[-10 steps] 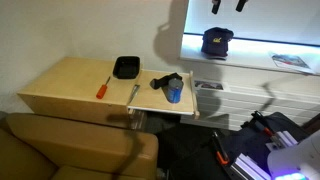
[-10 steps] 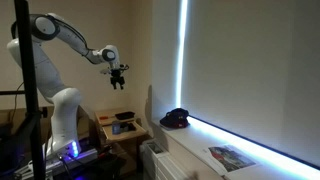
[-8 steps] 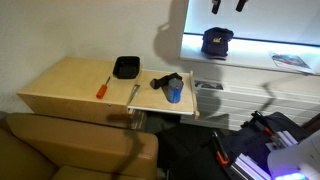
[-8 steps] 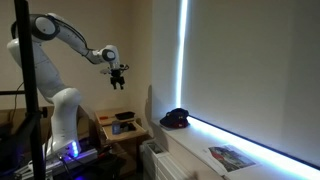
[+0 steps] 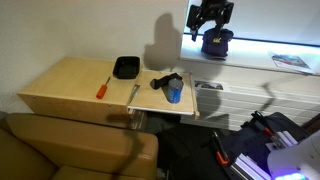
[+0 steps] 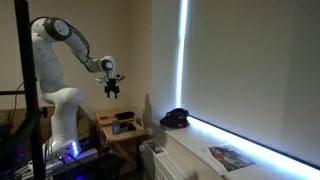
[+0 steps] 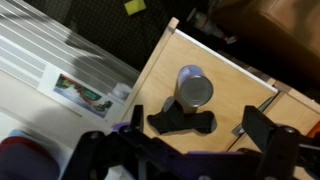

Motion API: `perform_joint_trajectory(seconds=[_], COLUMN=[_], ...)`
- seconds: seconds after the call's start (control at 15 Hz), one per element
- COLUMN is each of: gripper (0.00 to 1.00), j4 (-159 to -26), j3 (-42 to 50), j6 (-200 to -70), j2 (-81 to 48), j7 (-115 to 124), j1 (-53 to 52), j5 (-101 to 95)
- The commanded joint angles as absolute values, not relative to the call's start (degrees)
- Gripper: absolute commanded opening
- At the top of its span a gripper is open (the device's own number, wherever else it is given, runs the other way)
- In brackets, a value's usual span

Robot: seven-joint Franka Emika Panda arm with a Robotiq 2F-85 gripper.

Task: Place the screwdriver inside the black box

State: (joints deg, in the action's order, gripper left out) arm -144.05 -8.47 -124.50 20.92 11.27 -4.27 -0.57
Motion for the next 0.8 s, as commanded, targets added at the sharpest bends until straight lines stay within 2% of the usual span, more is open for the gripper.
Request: perform_joint_trajectory(seconds=[0.0,0.2,0.27,0.33,0.73], gripper=[1.0,1.0,1.0,1.0,1.0], j4=[-141.92,-135.52,-134.67,-139.25,-134.09], j3=[-13.15,-16.72,-16.25,-15.58,-15.02], j6=[-135.46,-145.32,-146.14,-144.56,-145.63], j2=[10.08,-0.81,-1.07,3.78,-3.92], j7=[14.87,25.65,25.62,24.05,26.46], j1=[-8.54,-10.21,-11.13,-11.38,-12.37], j5=[1.15,-0.93,1.31,0.31,0.66])
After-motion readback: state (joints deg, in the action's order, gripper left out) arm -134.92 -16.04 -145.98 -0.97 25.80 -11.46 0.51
